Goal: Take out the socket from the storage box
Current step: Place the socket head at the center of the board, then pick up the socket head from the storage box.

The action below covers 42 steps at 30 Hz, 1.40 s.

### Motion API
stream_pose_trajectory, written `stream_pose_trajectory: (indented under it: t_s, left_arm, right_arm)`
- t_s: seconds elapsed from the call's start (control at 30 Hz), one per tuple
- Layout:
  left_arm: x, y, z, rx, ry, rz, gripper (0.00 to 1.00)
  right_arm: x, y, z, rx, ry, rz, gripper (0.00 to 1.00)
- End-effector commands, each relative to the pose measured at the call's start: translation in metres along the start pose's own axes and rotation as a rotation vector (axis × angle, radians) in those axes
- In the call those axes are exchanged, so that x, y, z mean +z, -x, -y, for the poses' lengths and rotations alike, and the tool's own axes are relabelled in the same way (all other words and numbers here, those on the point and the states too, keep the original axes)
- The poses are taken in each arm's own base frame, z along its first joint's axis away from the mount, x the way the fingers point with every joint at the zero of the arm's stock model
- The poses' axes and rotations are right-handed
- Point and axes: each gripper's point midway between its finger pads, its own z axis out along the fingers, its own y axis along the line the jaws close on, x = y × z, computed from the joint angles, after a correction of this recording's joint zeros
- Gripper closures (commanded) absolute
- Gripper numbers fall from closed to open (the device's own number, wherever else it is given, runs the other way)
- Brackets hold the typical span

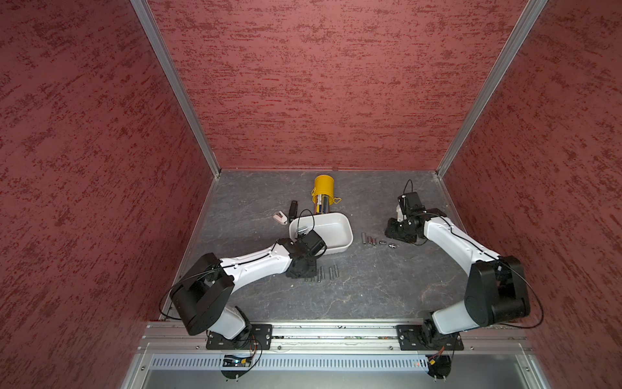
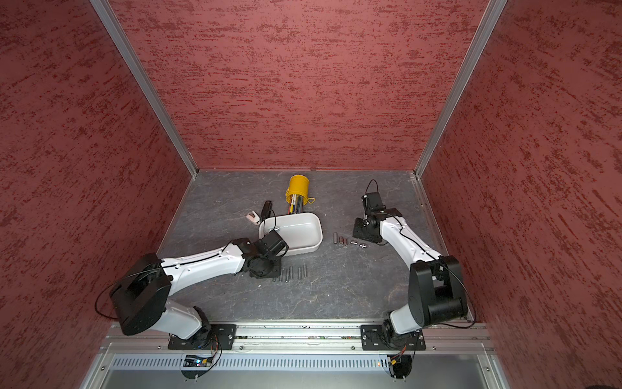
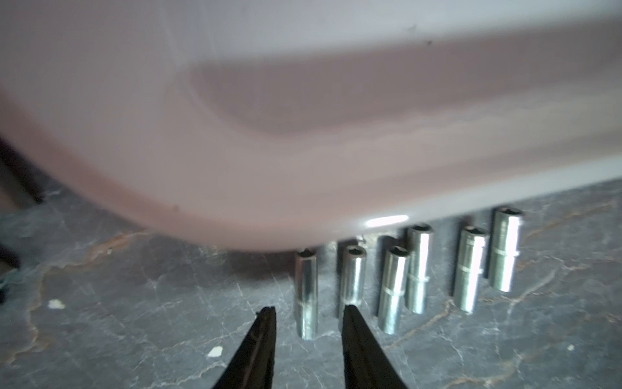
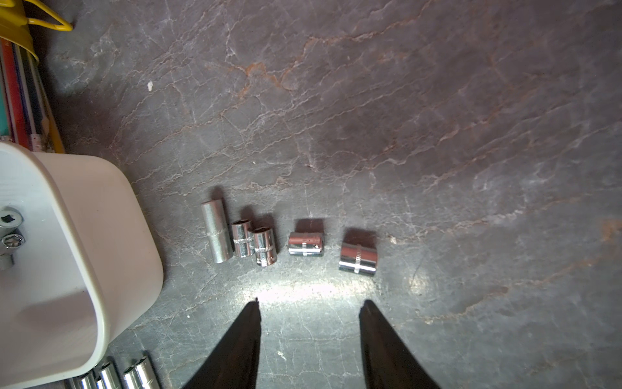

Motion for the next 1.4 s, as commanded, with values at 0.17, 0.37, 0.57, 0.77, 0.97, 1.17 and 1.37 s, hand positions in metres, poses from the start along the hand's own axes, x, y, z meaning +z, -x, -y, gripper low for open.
stream_pose_trajectory:
  t_s: [0.17, 0.37, 0.57, 0.77, 0.97, 1.17, 1.37]
  left_arm:
    - [-0.056, 0.014, -0.010, 0.015, -0.040, 0.094, 0.62]
    - [-0.079, 0.033, -0.056, -0.074, -0.048, 0.144, 0.61]
    - [-0.102, 0.049, -0.087, -0.134, -0.040, 0.201, 0.60]
    - [-0.118, 0.059, -0.096, -0.170, -0.087, 0.235, 0.60]
    - [-0.126, 0.059, -0.098, -0.169, -0.111, 0.251, 0.59]
    - [-0.127, 0.058, -0.097, -0.160, -0.121, 0.258, 0.59]
    - [-0.124, 0.059, -0.098, -0.161, -0.120, 0.259, 0.59]
  right_arm:
    - [-0.019, 0.008, -0.017, -0.013, 0.068, 0.023, 0.50]
    - [-0.037, 0.014, -0.069, -0.143, 0.165, 0.049, 0.51]
    - [-0.037, 0.013, -0.141, -0.344, 0.255, 0.052, 0.52]
    - [-0.017, -0.016, -0.232, -0.654, 0.347, 0.026, 0.54]
    - [0.015, -0.035, -0.295, -0.862, 0.429, 0.003, 0.59]
    - [0.044, -0.042, -0.333, -1.009, 0.482, -0.009, 0.64]
    - [0.075, -0.044, -0.339, -1.079, 0.469, -0.032, 0.65]
